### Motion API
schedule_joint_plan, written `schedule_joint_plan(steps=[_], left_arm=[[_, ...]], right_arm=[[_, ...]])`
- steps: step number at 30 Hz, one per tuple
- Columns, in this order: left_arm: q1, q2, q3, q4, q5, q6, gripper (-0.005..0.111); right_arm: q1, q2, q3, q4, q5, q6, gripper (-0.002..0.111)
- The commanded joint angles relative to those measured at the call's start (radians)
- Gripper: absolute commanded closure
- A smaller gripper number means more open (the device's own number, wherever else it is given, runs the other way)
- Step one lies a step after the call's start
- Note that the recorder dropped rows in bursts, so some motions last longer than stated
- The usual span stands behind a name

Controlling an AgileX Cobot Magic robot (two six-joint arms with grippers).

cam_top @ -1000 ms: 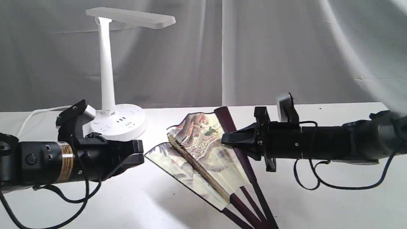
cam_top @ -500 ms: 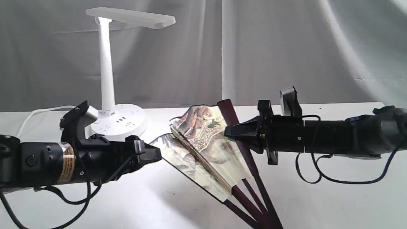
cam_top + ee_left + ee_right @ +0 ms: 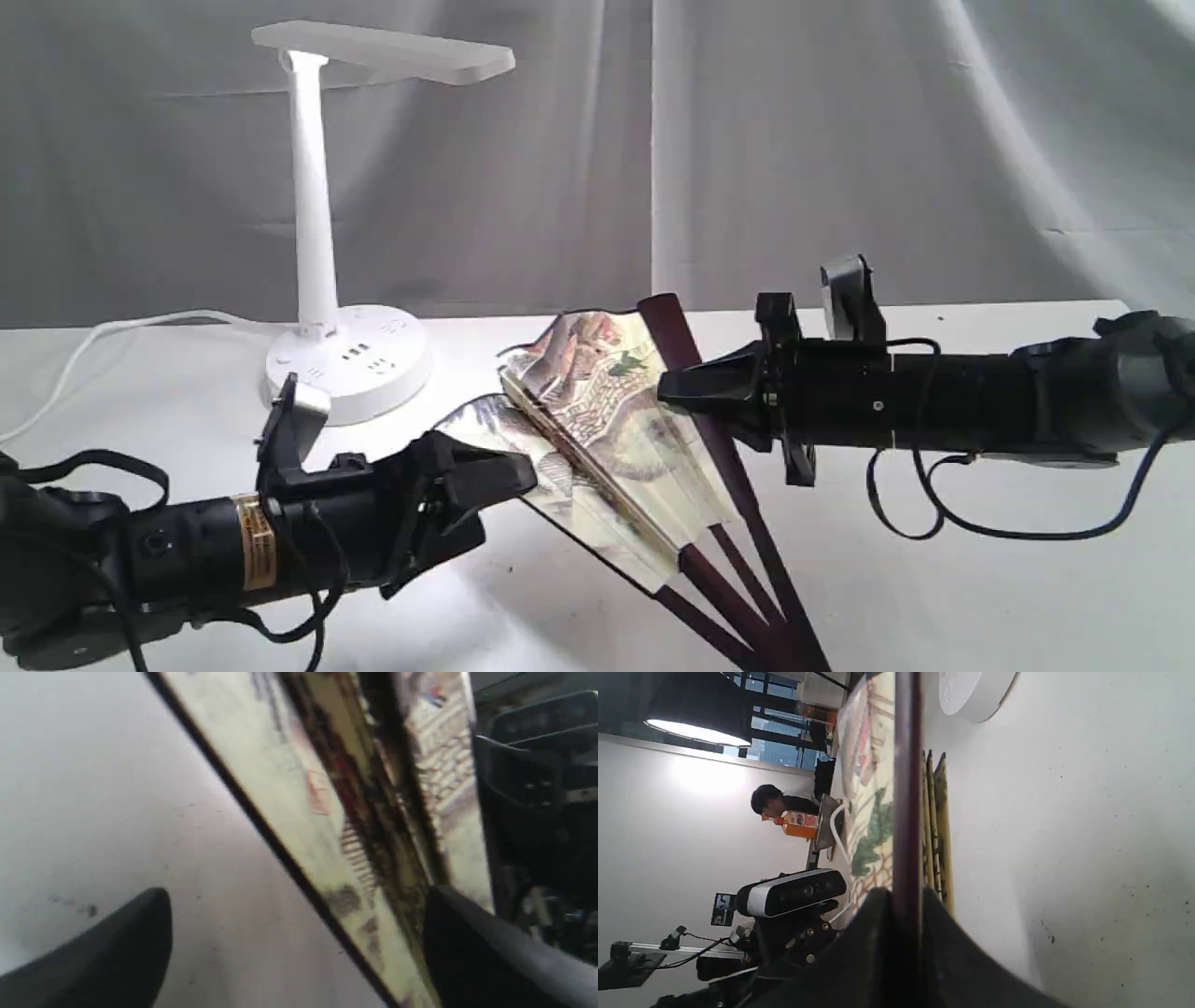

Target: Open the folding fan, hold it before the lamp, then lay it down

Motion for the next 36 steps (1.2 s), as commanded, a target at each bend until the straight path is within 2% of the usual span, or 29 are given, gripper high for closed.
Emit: schedule_joint_plan(steps=[1,6,10,14,22,31,36], left_arm=[[0.003,0.064,0.001,-0.090,-0.169,0.089,0.034],[0.003,0.141,0.001,-0.254,-0.311,0.126,0.034],[0.003,0.171,0.001,-0.322,-0.312,0.197,0.034],[0.003,0.175,-0.005,-0.329,-0.312,0.207,0.034],[0.001,0.175,-0.051,-0.253,-0.312,0.197,0.034],[0.001,0.175,-0.058,-0.247,-0.312,0.193,0.034],[0.001,0.175,-0.058,-0.246,-0.312,0.188,0.034]], right_arm=[[-0.002,-0.011,-0.007,0.013,0.023,0.004,0.108],[-0.002,-0.011,-0.007,0.013,0.023,0.004,0.108],[-0.002,-0.011,-0.007,0.013,0.023,0.004,0.108],[-0.002,-0.011,-0.007,0.013,0.023,0.004,0.108],[-0.001,-0.011,-0.007,0.013,0.023,0.006,0.108],[0.066,-0.011,-0.007,0.013,0.023,0.009,0.108],[0.066,-0.011,-0.007,0.013,0.023,0.012,0.108]])
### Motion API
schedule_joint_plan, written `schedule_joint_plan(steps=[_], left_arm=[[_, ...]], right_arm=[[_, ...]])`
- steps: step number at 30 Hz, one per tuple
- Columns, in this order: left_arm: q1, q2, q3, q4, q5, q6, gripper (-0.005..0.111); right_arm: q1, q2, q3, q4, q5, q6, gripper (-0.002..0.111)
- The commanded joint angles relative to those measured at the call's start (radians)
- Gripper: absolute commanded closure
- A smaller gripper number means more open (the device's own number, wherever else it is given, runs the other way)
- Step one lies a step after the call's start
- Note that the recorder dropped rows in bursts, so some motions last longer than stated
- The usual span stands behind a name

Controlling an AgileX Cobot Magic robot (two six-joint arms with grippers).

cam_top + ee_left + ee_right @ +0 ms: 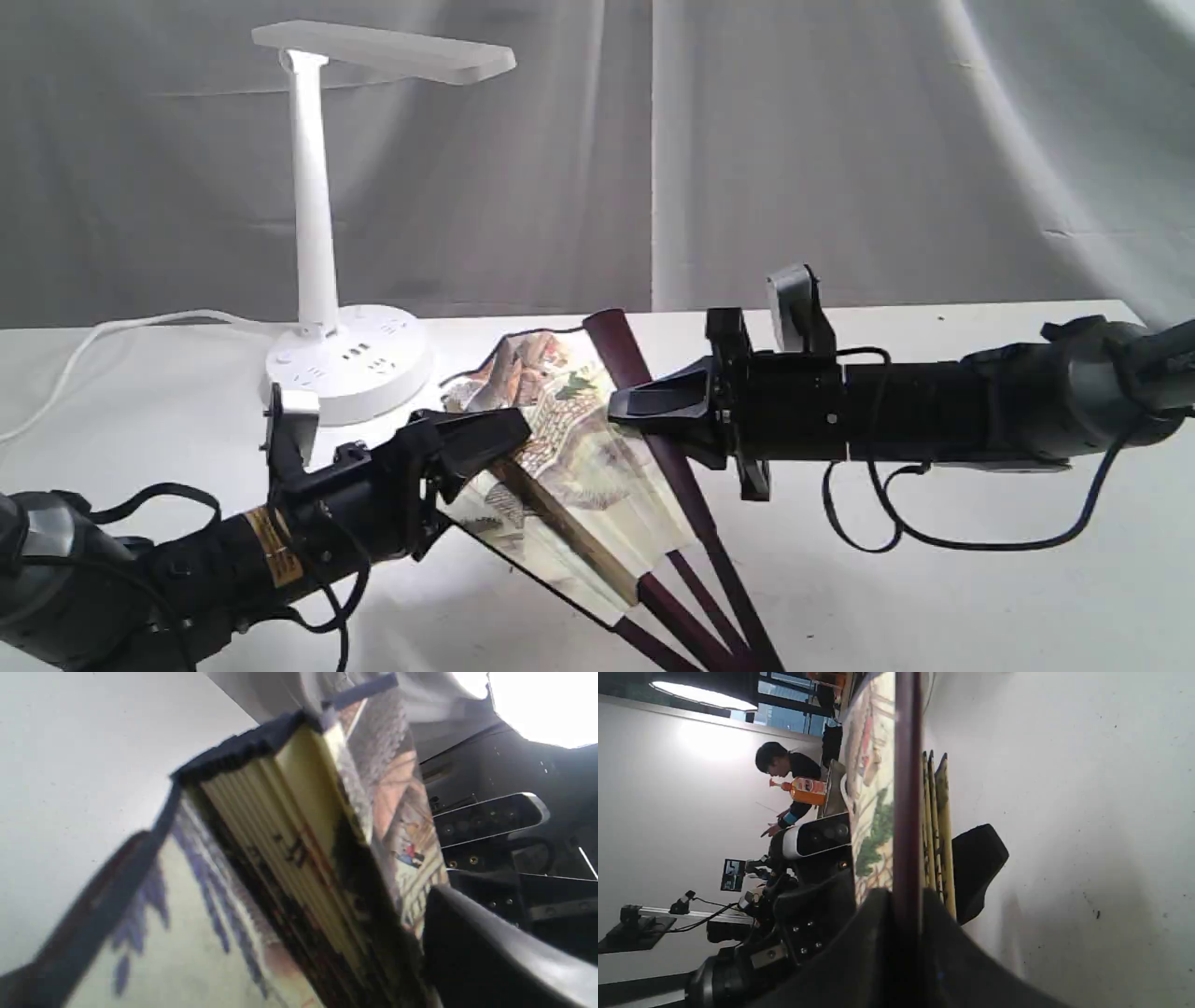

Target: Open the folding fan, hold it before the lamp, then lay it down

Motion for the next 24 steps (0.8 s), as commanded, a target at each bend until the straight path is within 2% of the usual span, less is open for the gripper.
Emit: schedule_joint_plan(steps=[1,12,20,24], left_arm=[[0.001,-0.005,-0.003,0.004,-0.015,-0.003,0.035],[0.001,-0.005,-0.003,0.007,-0.015,0.001,0.048],[0.001,-0.005,-0.003,0.017,-0.015,0.001,0.071],[0.001,-0.005,-0.003,0.021,-0.015,0.001,0.074]], right_arm=[[-0.002,-0.011,-0.007,0.013,0.017,0.007,0.108],[0.000,-0.011,-0.007,0.013,0.017,0.007,0.108],[-0.004,-0.011,-0.007,0.013,0.017,0.005,0.108],[-0.004,-0.011,-0.007,0.013,0.017,0.005,0.108]])
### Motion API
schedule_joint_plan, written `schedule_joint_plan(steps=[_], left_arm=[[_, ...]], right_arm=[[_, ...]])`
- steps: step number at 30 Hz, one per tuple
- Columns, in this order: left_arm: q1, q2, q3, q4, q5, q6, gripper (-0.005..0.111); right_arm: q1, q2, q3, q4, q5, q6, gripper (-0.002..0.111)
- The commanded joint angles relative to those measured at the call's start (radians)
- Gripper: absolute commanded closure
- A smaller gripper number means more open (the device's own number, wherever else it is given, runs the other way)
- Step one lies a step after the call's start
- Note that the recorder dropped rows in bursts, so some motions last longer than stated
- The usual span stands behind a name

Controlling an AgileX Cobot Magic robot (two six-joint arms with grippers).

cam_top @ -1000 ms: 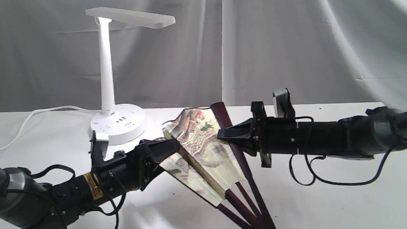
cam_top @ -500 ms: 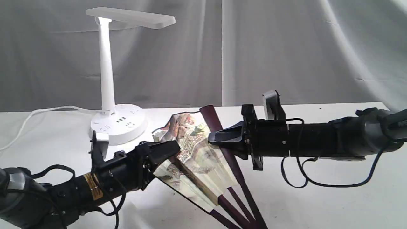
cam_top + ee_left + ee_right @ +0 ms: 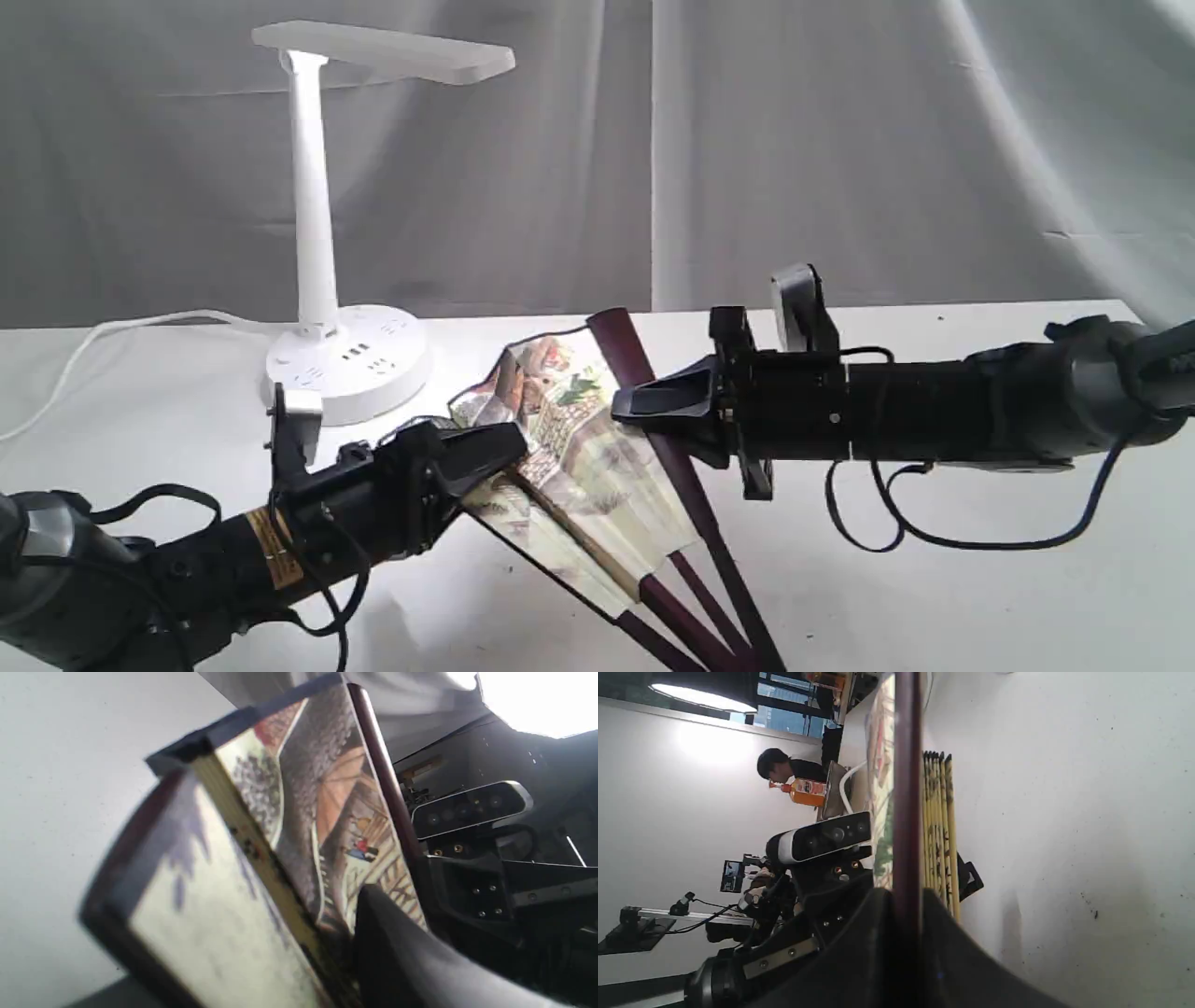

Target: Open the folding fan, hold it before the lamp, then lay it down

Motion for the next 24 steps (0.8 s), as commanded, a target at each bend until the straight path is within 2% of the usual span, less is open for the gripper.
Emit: schedule_joint_plan(steps=[1,5,7,9,16,24], left_arm=[[0.001,-0.005,-0.003,-0.001,0.002,0.001,0.074],[0.001,-0.005,-0.003,-0.001,0.002,0.001,0.073],[0.001,-0.005,-0.003,-0.001,0.002,0.001,0.068],[0.001,-0.005,-0.003,-0.003,0.012,-0.001,0.060],[0.001,-0.005,-0.003,0.006,0.036,-0.001,0.023],[0.001,-0.005,-0.003,0.006,0.029,0.001,0.021]], right_arm=[[-0.004,-0.011,-0.007,0.013,0.017,0.001,0.108],[-0.004,-0.011,-0.007,0.013,0.017,0.001,0.108],[-0.004,-0.011,-0.007,0.013,0.017,0.001,0.108],[-0.004,-0.011,-0.007,0.013,0.017,0.001,0.108],[-0.004,-0.011,-0.007,0.013,0.017,-0.003,0.108],[-0.006,-0.011,-0.017,0.013,0.017,-0.002,0.108]])
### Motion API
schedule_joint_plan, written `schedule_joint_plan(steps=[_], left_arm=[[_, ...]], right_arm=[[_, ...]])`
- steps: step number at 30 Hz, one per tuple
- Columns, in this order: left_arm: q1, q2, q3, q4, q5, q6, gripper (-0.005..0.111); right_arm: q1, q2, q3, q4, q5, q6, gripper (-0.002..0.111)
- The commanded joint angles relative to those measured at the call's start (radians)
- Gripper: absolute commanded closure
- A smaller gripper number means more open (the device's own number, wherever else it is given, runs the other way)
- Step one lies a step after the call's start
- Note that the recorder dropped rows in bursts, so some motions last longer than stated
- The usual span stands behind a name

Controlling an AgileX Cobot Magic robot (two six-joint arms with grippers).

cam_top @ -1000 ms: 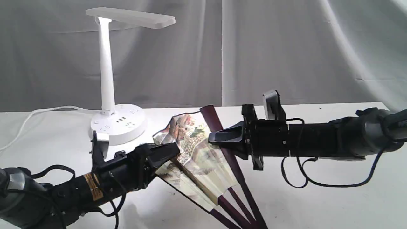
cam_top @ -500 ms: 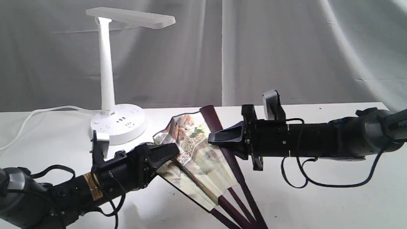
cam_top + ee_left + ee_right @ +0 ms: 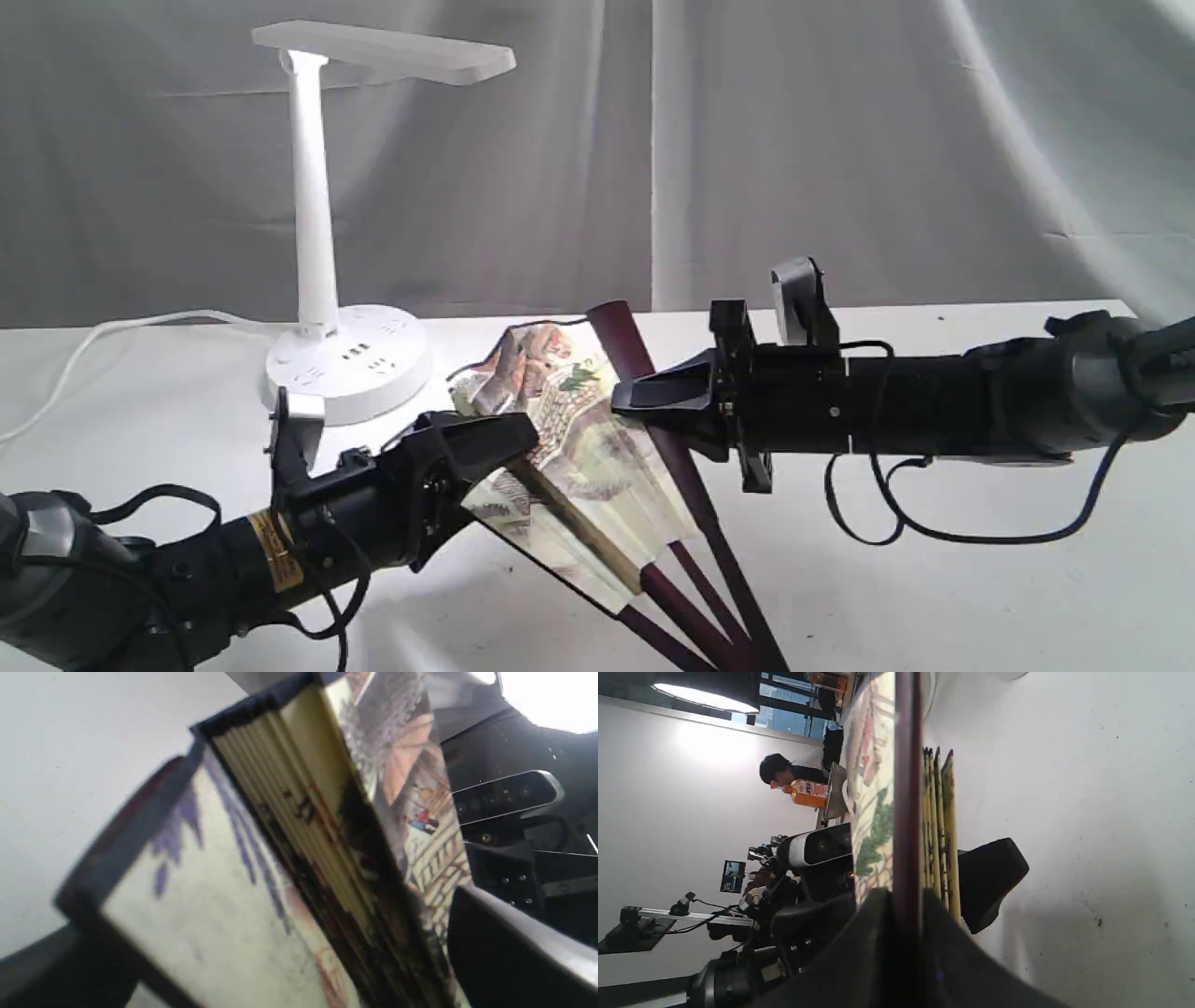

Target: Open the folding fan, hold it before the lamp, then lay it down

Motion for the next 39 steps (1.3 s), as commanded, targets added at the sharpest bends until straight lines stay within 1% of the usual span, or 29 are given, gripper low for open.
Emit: schedule_joint_plan(steps=[1,7,15,17,19,23,27,33,39], left_arm=[[0.001,-0.005,-0.003,0.002,-0.009,0.001,0.021],[0.001,-0.005,-0.003,0.002,-0.016,0.001,0.021],[0.001,-0.005,-0.003,0.002,-0.017,0.004,0.021],[0.001,-0.005,-0.003,0.002,-0.017,0.005,0.024],[0.001,-0.005,-0.003,0.002,-0.017,0.008,0.030],[0.001,-0.005,-0.003,0.000,-0.017,0.008,0.052],[0.001,-0.005,-0.003,-0.005,-0.017,0.008,0.068],[0.001,-0.005,-0.003,-0.004,-0.017,0.008,0.081],[0.001,-0.005,-0.003,-0.004,-0.017,0.008,0.082]], right_arm=[[-0.012,-0.011,-0.005,0.013,0.017,-0.005,0.108],[-0.072,-0.011,-0.005,0.013,0.017,-0.005,0.108],[-0.055,-0.011,-0.005,0.013,0.017,-0.005,0.108],[-0.049,-0.011,-0.005,0.013,0.017,-0.005,0.108],[-0.045,-0.011,-0.005,0.013,0.017,-0.003,0.108],[-0.045,-0.011,-0.005,0.013,0.017,-0.003,0.108],[-0.045,-0.011,-0.005,0.013,0.017,-0.003,0.108],[-0.044,-0.011,-0.005,0.013,0.017,-0.003,0.108],[-0.025,-0.011,-0.005,0.013,0.017,-0.006,0.108]])
